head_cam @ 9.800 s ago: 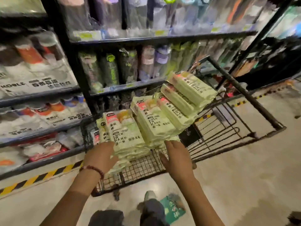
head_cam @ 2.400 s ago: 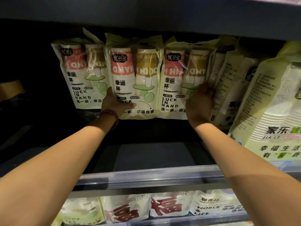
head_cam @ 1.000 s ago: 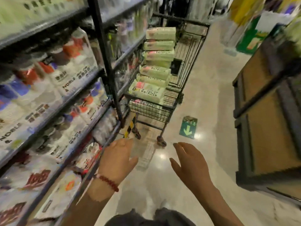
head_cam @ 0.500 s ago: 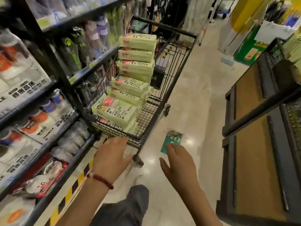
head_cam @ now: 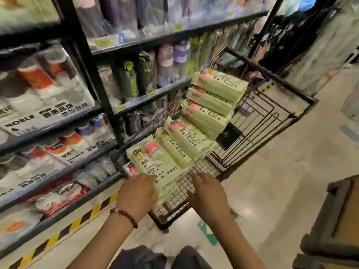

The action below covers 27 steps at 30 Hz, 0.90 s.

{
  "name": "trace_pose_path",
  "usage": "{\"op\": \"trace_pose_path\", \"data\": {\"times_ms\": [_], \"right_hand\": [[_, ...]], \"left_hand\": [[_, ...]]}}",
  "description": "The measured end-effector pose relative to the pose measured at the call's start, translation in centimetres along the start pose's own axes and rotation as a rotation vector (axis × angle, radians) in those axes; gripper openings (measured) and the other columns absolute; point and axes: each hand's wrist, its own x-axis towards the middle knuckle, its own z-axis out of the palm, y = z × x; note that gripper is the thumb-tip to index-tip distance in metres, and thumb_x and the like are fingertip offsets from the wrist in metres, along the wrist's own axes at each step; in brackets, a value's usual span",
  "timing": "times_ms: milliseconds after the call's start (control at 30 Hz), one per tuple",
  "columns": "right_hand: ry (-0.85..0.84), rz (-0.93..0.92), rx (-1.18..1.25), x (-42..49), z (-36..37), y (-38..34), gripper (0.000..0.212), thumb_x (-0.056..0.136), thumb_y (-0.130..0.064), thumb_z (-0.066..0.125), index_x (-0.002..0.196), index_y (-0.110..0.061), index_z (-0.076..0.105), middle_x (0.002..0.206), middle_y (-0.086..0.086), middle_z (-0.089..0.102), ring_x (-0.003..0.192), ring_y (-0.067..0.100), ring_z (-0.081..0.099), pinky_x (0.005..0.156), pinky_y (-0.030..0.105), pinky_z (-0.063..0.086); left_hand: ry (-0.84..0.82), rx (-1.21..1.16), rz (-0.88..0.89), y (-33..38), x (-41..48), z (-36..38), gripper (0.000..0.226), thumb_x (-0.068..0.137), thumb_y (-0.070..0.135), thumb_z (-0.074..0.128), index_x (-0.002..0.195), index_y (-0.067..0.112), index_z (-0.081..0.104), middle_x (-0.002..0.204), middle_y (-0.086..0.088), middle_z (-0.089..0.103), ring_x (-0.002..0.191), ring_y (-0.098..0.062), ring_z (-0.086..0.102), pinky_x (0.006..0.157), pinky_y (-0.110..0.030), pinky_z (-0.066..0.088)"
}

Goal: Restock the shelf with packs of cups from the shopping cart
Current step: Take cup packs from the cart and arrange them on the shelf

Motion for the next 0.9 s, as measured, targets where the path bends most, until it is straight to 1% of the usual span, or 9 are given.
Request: {"op": "trace_pose_path", "data": {"times_ms": [200,267,333,433,500,667,733,833,900], "right_hand": [[-0.101,-0.232,-0.003,9.2,0.6,5.0,0.043,0.065,-0.031,0.074,0.102,-0.012,0.065,0.089,0.006,0.066,0.073,0.029,0.063,0.054,0.038,0.054],[-0.136,-0.295,-0.008,12.2,0.9,6.9,0.043,0.066,-0.032,0.075,0.103,-0.012,0.065,0.091,0.006,0.068,0.075,0.028,0.064,0.056,0.038,0.054],[-0.187,-0.357,-0.001,15.3,0.9,8.9,0.043,0.075,-0.030,0.070,0.113,-0.012,0.062,0.101,0.006,0.067,0.087,0.029,0.063,0.067,0.038,0.054],[-0.278,-0.420,-0.003,20.1,1.7,11.6,0.046,0.090,-0.030,0.056,0.132,-0.012,0.050,0.127,0.009,0.057,0.114,0.029,0.054,0.091,0.037,0.048],[-0.346,-0.406,-0.026,23.0,2.8,13.3,0.049,0.092,-0.032,0.053,0.136,-0.014,0.045,0.134,0.008,0.052,0.120,0.028,0.049,0.095,0.037,0.045],[-0.462,-0.333,0.003,28.2,6.3,16.4,0.055,0.090,-0.036,0.053,0.140,-0.017,0.039,0.141,0.006,0.046,0.127,0.025,0.043,0.096,0.036,0.046],[-0.492,-0.297,0.023,29.7,7.7,17.0,0.058,0.089,-0.038,0.055,0.140,-0.016,0.038,0.143,0.007,0.043,0.128,0.026,0.042,0.096,0.037,0.046],[-0.511,-0.217,0.084,31.5,9.8,17.4,0.058,0.087,-0.040,0.058,0.136,-0.014,0.040,0.135,0.008,0.047,0.122,0.026,0.047,0.090,0.037,0.047],[-0.550,-0.149,0.132,32.4,11.0,17.3,0.055,0.088,-0.040,0.058,0.131,-0.010,0.041,0.126,0.011,0.052,0.112,0.028,0.053,0.085,0.037,0.048]], "left_hand": [[-0.045,0.017,-0.232,1.6,5.0,1.1,0.050,0.091,0.043,0.046,0.138,0.024,0.042,0.134,0.001,0.049,0.123,-0.020,0.047,0.099,-0.032,0.042],[-0.072,-0.016,-0.323,1.9,6.9,1.9,0.053,0.092,0.044,0.044,0.141,0.025,0.038,0.138,0.002,0.047,0.127,-0.019,0.044,0.102,-0.032,0.040],[-0.121,-0.074,-0.428,2.4,8.8,2.9,0.056,0.092,0.046,0.043,0.143,0.026,0.035,0.142,0.002,0.043,0.130,-0.018,0.042,0.105,-0.033,0.038],[-0.161,-0.155,-0.586,3.2,11.5,3.8,0.055,0.091,0.047,0.047,0.140,0.023,0.039,0.142,-0.001,0.044,0.129,-0.019,0.044,0.103,-0.033,0.041],[-0.181,-0.177,-0.672,3.8,13.1,4.5,0.056,0.092,0.047,0.046,0.141,0.022,0.038,0.142,-0.004,0.044,0.128,-0.021,0.045,0.103,-0.034,0.041],[-0.131,-0.217,-0.836,4.3,16.3,6.3,0.055,0.090,0.047,0.047,0.138,0.022,0.042,0.133,-0.003,0.052,0.121,-0.020,0.051,0.097,-0.035,0.046],[-0.136,-0.259,-0.898,3.9,17.3,7.5,0.063,0.090,0.050,0.048,0.143,0.019,0.034,0.142,-0.007,0.043,0.129,-0.024,0.043,0.102,-0.036,0.042],[-0.129,-0.318,-1.013,3.1,18.4,9.2,0.084,0.087,0.060,0.048,0.151,0.018,0.013,0.157,-0.011,0.015,0.142,-0.030,0.023,0.112,-0.040,0.031],[-0.103,-0.384,-1.088,2.3,19.1,10.5,0.094,0.082,0.063,0.054,0.152,0.017,0.010,0.156,-0.015,0.015,0.140,-0.034,0.026,0.111,-0.044,0.032]]}}
